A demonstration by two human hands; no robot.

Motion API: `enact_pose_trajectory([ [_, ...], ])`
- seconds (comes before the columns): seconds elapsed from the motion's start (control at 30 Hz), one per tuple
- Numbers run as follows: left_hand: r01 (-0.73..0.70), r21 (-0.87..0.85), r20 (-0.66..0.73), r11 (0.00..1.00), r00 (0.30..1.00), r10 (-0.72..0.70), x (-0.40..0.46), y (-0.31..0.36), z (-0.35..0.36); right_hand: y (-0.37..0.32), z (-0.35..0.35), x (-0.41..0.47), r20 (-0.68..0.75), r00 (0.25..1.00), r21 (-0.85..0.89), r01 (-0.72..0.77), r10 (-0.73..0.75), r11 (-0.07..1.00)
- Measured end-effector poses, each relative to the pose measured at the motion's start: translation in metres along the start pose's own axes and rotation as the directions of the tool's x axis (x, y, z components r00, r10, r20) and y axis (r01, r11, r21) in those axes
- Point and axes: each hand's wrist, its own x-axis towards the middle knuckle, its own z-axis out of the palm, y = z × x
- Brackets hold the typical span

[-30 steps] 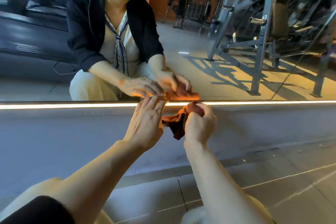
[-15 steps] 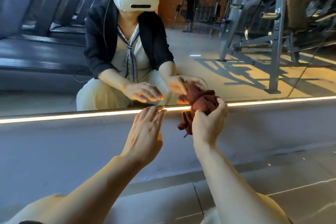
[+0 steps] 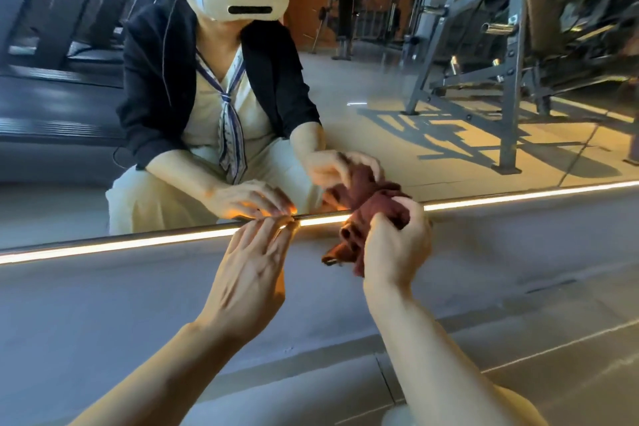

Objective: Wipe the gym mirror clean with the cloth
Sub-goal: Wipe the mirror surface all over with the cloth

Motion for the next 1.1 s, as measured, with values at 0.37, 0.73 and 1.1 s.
enact_pose_trajectory([
  [0.37,-0.023,-0.015,0.074,1.000,0.997,0.024,-0.020,-0.039,-0.036,-0.001,0.044,-0.095,0.227,0.971,-0.094,-0.050,0.070,0.994],
  [0.73,-0.003,-0.013,0.078,1.000,0.997,0.003,-0.041,-0.061,-0.052,-0.003,0.058,-0.112,0.068,0.984,-0.069,-0.163,0.168,0.984],
  [1.1,-0.056,-0.071,0.037,0.996,0.998,0.059,-0.027,-0.052,-0.030,-0.003,0.054,-0.059,-0.249,0.921,0.025,-0.304,0.301,0.952],
])
